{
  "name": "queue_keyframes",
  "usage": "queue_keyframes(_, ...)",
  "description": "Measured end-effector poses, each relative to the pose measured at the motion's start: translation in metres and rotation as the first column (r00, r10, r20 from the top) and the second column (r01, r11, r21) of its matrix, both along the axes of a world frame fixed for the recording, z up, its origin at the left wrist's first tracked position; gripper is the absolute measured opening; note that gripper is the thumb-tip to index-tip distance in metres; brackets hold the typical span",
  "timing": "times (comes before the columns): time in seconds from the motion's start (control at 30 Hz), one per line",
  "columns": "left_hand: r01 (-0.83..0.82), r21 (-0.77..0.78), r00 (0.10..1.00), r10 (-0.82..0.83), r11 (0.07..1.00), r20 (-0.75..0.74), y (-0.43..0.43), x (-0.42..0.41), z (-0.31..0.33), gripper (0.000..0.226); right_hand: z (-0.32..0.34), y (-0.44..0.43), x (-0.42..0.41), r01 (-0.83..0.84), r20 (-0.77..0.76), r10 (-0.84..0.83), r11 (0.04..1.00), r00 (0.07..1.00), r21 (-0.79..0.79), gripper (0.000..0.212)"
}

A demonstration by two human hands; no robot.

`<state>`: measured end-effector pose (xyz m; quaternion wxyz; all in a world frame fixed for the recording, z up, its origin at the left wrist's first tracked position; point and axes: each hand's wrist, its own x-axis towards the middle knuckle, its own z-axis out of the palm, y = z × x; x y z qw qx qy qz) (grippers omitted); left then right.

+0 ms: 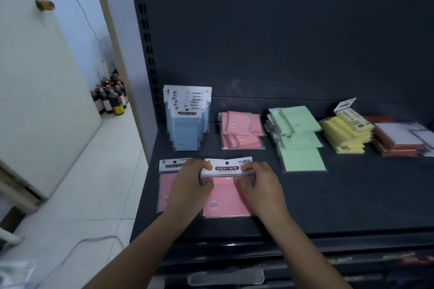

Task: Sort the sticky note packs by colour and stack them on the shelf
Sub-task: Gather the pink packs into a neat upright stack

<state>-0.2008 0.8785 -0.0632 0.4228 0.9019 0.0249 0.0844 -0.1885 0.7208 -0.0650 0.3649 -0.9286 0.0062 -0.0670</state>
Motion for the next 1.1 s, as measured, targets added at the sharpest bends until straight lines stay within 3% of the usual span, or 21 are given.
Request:
queue_keyframes(0.1,0.023,0.103,1.0,-0.023,0.994,-0.004,0.003,0.0,0.001,0.021,0.002,0.0,0.002,0.007,-0.006,-0.007,1.0,1.0,-0.028,0.027)
queue_keyframes(0.23,-0.011,0.114,0.999,0.007,0.993,0.035,0.006,0.01,0.002,0.025,0.008,-0.002,0.012,-0.019,-0.029,0.018,0.999,0.999,-0.04,0.022)
queue_keyframes(0.37,0.05,0.07,0.994,-0.056,0.996,0.095,-0.004,0.029,0.011,0.036,0.018,-0.009,0.036,-0.01,0.082,-0.002,0.989,0.997,0.144,0.011)
queue_keyframes(0.43,0.062,0.007,0.992,-0.063,0.998,0.105,-0.012,0.042,0.019,0.04,0.025,-0.01,0.048,-0.027,0.093,0.003,0.964,0.996,0.265,0.017)
queue_keyframes(0.6,0.146,-0.09,0.989,-0.142,0.985,0.052,-0.031,0.073,0.033,0.039,0.032,-0.005,0.066,0.011,-0.067,0.033,0.823,0.997,0.567,0.032)
queue_keyframes(0.67,0.08,-0.08,0.996,-0.082,0.994,-0.031,-0.035,0.08,0.03,0.045,0.034,-0.004,0.07,0.07,-0.132,0.025,0.74,0.991,0.669,0.032)
queue_keyframes(0.77,-0.025,-0.073,1.0,0.025,0.997,0.0,-0.037,0.084,0.027,0.043,0.04,-0.005,0.071,0.156,-0.192,-0.001,0.589,0.981,0.793,0.02)
queue_keyframes(0.83,-0.054,-0.275,0.998,0.055,0.96,-0.003,-0.038,0.085,0.028,0.024,0.043,-0.006,0.071,0.189,-0.212,-0.017,0.524,0.977,0.83,0.014)
queue_keyframes(0.9,-0.103,-0.507,0.995,0.08,0.856,-0.067,-0.037,0.084,0.029,0.003,0.043,-0.006,0.07,0.196,-0.225,0.017,0.433,0.974,0.88,0.008)
queue_keyframes(0.97,-0.147,-0.602,0.987,0.081,0.785,-0.136,-0.033,0.08,0.025,0.015,0.041,-0.003,0.067,0.19,-0.232,0.067,0.379,0.97,0.906,0.007)
queue_keyframes(1.1,-0.197,-0.724,0.977,0.068,0.661,-0.203,-0.019,0.068,0.024,0.02,0.037,0.009,0.061,0.114,-0.166,0.074,0.456,0.983,0.883,0.019)
